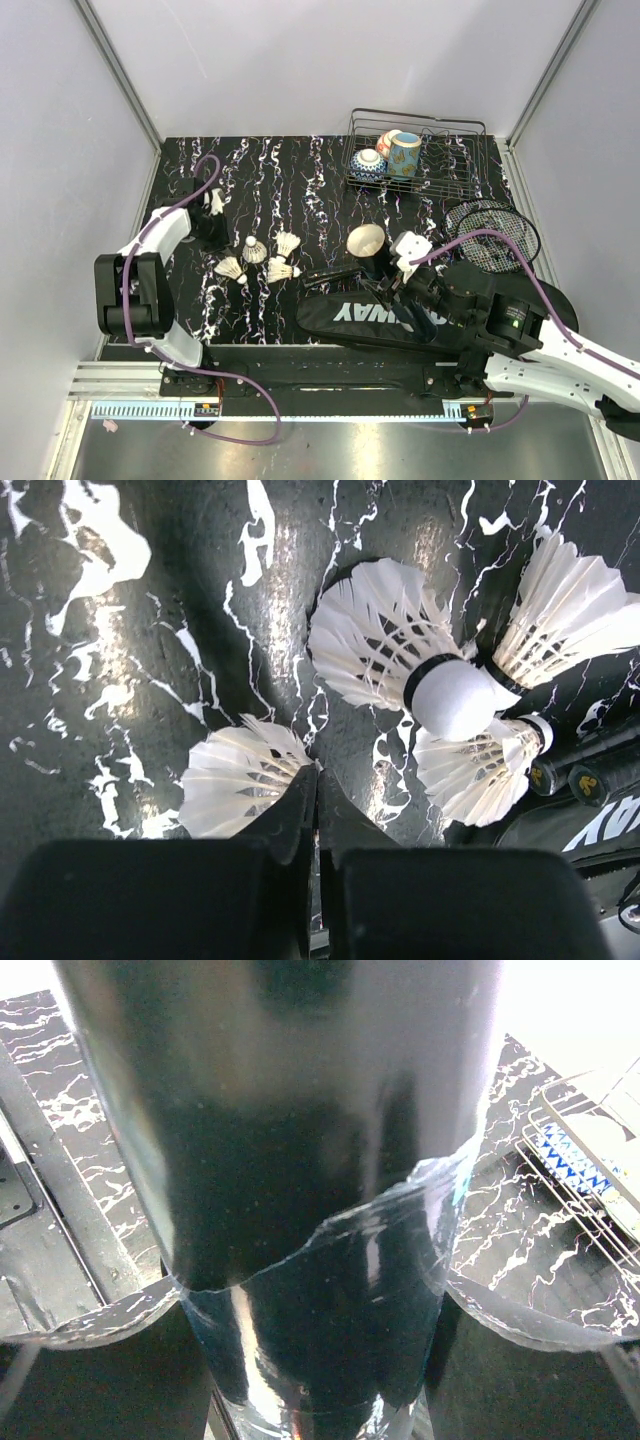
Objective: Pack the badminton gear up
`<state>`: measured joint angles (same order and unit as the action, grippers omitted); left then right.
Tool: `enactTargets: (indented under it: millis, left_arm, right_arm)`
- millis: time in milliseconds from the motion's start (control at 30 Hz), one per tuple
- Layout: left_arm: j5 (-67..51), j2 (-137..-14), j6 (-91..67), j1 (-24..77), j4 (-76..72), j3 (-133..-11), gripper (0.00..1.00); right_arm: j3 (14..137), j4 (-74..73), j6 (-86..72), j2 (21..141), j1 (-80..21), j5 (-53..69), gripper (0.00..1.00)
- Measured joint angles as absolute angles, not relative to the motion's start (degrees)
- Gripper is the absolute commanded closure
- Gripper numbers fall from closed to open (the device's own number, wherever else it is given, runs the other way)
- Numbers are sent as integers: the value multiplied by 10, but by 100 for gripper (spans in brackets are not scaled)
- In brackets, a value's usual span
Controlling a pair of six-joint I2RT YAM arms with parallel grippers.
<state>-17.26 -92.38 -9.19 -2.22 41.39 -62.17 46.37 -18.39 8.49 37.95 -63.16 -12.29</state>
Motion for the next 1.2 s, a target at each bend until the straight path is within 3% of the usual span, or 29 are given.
enactTargets:
  millis: [200, 333, 533, 633, 1200]
  left_arm:
    - [-151, -837, -125, -22, 454, -633, 100]
    - [-175, -738, -161, 5, 462, -716, 100]
    - [-214, -624, -160, 227, 350, -810, 100]
    - [-230, -577, -159, 283, 316, -810, 100]
    - [-225, -583, -137, 402, 273, -810, 100]
  right_arm:
    - [481, -195, 85, 402, -632, -124, 57]
    - [505, -202, 86, 434, -632, -133, 58]
    - [521, -209, 94, 482, -632, -163, 58]
    - [521, -209, 100, 489, -632, -171, 57]
    - [525, -192, 112, 555, -632, -183, 57]
